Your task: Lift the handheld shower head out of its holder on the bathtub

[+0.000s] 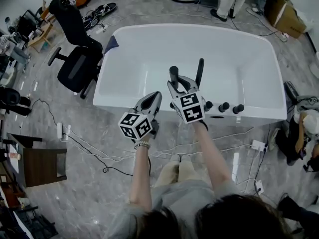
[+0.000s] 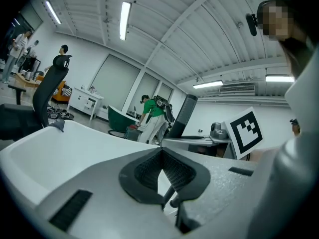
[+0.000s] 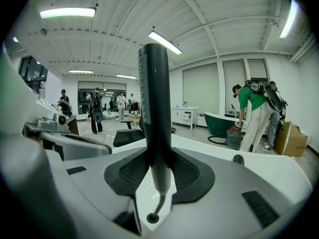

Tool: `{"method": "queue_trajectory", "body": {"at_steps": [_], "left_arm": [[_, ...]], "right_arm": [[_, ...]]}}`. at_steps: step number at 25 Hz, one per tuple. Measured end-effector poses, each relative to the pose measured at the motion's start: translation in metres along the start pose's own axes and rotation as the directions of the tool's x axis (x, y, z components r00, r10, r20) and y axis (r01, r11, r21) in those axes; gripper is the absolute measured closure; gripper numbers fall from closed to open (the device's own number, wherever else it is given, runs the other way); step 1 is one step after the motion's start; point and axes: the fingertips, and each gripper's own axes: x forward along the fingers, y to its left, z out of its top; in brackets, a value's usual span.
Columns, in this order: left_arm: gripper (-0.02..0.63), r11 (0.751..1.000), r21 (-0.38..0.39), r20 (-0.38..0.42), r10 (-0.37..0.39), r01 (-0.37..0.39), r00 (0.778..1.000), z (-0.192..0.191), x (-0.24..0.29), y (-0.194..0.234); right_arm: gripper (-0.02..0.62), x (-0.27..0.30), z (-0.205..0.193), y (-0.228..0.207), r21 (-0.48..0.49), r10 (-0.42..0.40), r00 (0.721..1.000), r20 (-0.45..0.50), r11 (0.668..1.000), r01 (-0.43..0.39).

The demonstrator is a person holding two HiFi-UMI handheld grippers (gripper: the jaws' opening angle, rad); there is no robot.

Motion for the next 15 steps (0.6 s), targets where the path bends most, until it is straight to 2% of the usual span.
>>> {"method": "queue_trajectory", "body": {"at_steps": [15], "left_arm": [[0.601,0.991,0.092,0.056,-0.105,0.100,0.993,0.069,0.025,-0.053]], "right_arm": [[0.463,-0.050,0.074,-0.051,0.009,-0.099,0.989,0.113,0.995,0.099]]}}
